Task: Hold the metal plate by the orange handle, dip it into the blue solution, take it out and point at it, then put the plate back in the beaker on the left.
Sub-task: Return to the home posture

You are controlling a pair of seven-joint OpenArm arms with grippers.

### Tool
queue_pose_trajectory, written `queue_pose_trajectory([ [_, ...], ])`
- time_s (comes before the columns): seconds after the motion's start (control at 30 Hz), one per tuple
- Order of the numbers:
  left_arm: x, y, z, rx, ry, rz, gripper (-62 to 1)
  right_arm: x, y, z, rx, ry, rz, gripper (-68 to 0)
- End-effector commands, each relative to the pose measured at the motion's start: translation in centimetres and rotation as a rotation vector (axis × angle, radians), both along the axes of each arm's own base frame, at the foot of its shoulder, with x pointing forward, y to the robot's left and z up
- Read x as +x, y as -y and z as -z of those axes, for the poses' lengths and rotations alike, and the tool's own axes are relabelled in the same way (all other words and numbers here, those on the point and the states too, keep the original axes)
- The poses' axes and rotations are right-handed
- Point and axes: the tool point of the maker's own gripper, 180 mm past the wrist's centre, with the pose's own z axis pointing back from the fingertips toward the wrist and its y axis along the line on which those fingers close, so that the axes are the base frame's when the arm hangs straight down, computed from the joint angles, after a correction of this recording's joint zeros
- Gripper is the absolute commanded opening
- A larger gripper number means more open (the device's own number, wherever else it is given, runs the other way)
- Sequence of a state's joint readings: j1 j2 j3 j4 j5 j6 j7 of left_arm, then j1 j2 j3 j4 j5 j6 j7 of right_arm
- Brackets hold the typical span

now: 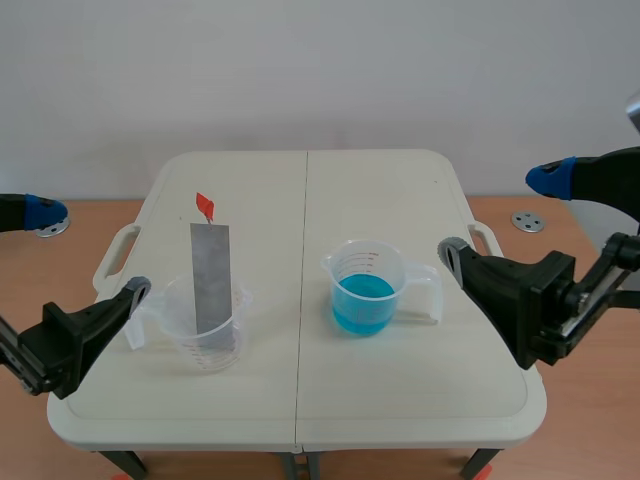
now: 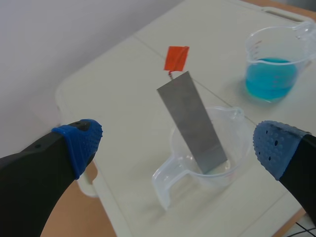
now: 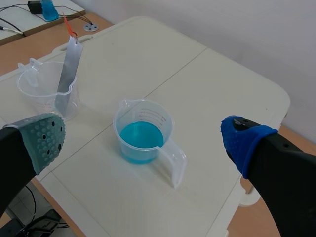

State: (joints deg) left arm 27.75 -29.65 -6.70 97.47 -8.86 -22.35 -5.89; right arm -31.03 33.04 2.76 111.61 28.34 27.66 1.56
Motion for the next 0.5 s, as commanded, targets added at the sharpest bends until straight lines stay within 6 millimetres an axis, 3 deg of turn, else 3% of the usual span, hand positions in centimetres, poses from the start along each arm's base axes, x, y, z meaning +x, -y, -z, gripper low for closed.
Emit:
queue_pose_trajectory([
  [0.0,0.08,0.37,-0.74,0.005,0.022,0.027,1.4,0.18,-0.06,-0.83,0.008,0.027,-0.006,-1.2],
  [0.47,0.08,0.36,-0.72,0.008,0.021,0.029,1.4,0.18,-0.06,-0.82,0.008,0.027,-0.006,-1.2],
])
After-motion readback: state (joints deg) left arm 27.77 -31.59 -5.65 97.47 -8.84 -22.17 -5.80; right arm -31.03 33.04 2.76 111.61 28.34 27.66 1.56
